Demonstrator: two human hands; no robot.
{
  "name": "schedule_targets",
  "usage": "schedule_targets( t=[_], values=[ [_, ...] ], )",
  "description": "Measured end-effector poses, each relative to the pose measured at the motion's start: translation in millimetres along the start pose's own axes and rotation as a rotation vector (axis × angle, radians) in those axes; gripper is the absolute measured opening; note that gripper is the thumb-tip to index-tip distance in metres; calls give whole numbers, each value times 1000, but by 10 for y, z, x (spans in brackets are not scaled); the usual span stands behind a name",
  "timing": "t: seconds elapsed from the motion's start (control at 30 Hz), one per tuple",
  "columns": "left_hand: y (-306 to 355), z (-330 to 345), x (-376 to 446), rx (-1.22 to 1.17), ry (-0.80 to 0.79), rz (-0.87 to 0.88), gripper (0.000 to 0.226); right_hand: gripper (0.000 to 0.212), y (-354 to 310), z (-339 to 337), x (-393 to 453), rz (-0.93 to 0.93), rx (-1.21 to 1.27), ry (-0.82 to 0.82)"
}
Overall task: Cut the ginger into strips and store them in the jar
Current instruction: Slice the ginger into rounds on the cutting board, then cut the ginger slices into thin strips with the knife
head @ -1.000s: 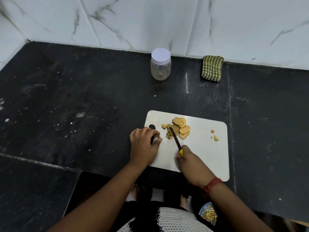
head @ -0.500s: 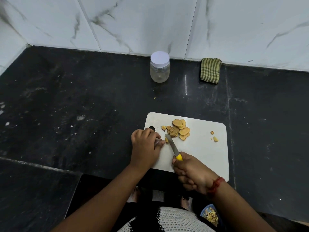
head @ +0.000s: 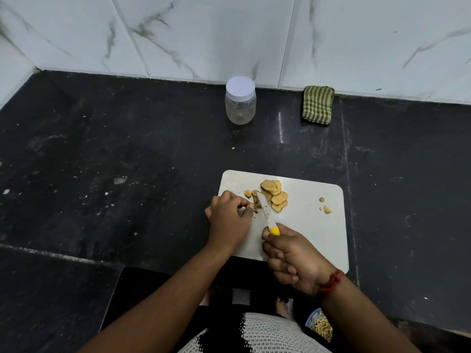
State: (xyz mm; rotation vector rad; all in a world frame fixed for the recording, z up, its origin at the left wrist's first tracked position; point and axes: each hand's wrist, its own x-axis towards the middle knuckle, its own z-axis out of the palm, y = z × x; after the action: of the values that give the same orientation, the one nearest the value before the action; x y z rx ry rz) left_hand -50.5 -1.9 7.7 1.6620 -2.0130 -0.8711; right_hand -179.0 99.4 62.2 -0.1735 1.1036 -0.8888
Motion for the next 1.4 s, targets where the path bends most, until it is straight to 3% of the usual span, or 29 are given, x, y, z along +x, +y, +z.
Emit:
schedule_targets(
  t=[0.13,0.23,0.57,0.7,0.8,0.93,1.1,1.27,1.4],
  values=[
    [-28,87,-78,338,59,331,14,15,-66,-42,-63,-94,-26,92],
    [28,193,-113,472,66,463,18,21,-86,-94,-94,-135,-35,148],
    [-18,182,-140,376,0,451,17,10,-17,-195,-261,-169,-25,195],
    [-21,197,-121,387,-31,479,8,14,38,-219,-284,-171,-26,203],
    [19,257,-123,401,-28,466,15,21,81,-224,-306,-176,-41,216],
    [-17,303,-161,383,-18,433,27,18,166,-232,-321,-166,-312,340],
    [-191,246,-272,387,15,624,33,13,271,-261,-317,-187,-1024,452],
    [-268,243,-330,509,-74,819,46,12,331,-230,-313,-167,-1054,480],
    [-243,254,-264,547,-84,904,45,15,304,-265,-266,-175,-962,520]
  ],
)
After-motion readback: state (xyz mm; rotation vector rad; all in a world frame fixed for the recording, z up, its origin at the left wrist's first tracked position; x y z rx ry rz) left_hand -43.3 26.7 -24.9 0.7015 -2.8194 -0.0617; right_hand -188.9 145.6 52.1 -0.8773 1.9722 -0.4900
